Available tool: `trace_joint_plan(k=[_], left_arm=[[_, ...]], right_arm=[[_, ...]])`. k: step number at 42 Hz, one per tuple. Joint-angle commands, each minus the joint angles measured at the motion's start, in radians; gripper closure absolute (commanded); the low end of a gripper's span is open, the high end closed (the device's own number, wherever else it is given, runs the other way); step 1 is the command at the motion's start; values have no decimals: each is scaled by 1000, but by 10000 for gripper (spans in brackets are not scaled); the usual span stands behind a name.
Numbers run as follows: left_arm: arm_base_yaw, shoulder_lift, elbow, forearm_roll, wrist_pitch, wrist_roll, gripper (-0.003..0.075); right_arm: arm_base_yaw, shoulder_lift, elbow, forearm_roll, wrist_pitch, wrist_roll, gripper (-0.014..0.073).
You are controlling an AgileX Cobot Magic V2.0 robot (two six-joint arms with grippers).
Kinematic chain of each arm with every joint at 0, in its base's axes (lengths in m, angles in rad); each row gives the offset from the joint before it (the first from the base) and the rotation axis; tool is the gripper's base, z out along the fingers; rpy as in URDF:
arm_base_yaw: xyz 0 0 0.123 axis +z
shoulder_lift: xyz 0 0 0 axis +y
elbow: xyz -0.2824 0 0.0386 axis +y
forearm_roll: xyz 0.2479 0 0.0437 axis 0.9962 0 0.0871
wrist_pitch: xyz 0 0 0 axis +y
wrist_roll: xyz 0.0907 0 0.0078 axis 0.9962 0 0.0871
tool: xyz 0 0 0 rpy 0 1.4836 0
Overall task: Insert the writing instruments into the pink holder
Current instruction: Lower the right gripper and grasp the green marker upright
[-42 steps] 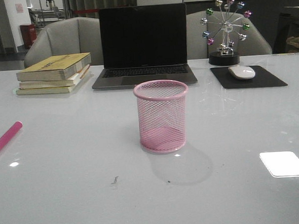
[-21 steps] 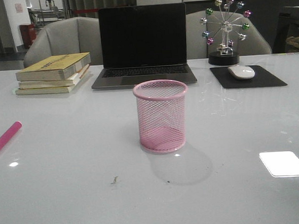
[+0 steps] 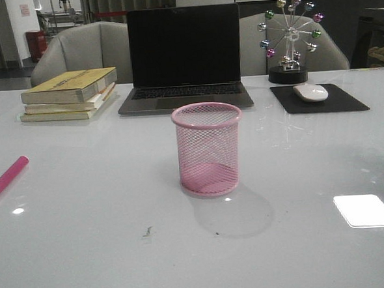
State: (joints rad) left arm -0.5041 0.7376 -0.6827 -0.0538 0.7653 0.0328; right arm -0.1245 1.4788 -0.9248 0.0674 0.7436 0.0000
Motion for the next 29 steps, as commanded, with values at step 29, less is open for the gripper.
trace_joint_plan(k=[29], left_arm=[[-56, 0, -27, -10, -77, -1, 138]], right_arm=[[-5, 379, -329, 6, -35, -25, 180]])
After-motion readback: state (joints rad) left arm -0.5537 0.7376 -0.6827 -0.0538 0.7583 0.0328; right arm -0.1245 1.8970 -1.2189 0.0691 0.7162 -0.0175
